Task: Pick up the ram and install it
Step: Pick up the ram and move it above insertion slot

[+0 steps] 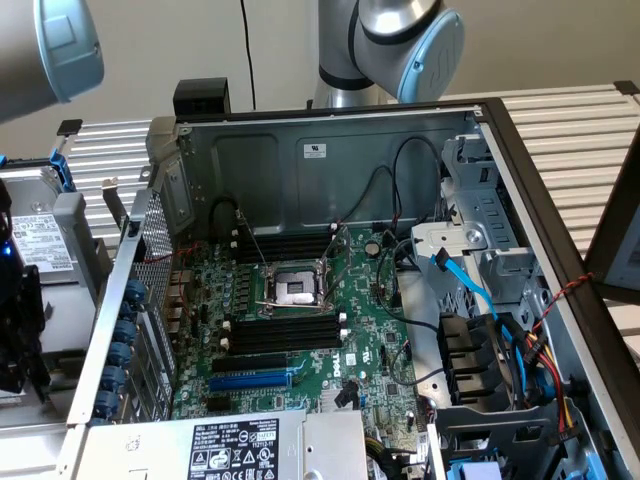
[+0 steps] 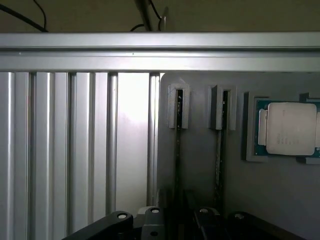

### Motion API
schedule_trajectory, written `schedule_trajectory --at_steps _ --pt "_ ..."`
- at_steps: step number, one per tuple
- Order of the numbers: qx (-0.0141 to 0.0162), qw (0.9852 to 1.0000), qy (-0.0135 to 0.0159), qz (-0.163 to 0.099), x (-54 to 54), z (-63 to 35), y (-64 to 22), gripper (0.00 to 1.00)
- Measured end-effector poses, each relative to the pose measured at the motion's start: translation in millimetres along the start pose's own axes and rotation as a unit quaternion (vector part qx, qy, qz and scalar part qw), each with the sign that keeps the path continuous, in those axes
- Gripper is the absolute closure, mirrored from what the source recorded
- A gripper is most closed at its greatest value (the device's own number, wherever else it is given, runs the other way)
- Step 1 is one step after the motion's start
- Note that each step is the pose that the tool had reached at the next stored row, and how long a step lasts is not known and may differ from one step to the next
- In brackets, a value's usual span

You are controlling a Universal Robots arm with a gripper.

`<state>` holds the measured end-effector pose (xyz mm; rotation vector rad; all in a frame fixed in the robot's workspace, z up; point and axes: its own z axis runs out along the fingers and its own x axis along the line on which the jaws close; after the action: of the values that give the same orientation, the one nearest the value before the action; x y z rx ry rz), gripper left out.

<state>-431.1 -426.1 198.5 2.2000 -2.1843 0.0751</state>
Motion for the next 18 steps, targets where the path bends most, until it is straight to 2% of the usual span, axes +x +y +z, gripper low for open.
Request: schedule_trajectory --at_steps 4,5,15,18 --pt "0.0 1.0 0.0 0.0 0.0 0.0 0.0 0.75" --pt "-0.0001 1.0 0.0 0.0 0.0 0.0 0.1 0.82" --pt "-0.0001 1.0 0.0 0.0 0.0 0.5 0.0 0.82" --pt "-0.0001 1.0 0.0001 0.0 0.0 0.6 0.0 0.88"
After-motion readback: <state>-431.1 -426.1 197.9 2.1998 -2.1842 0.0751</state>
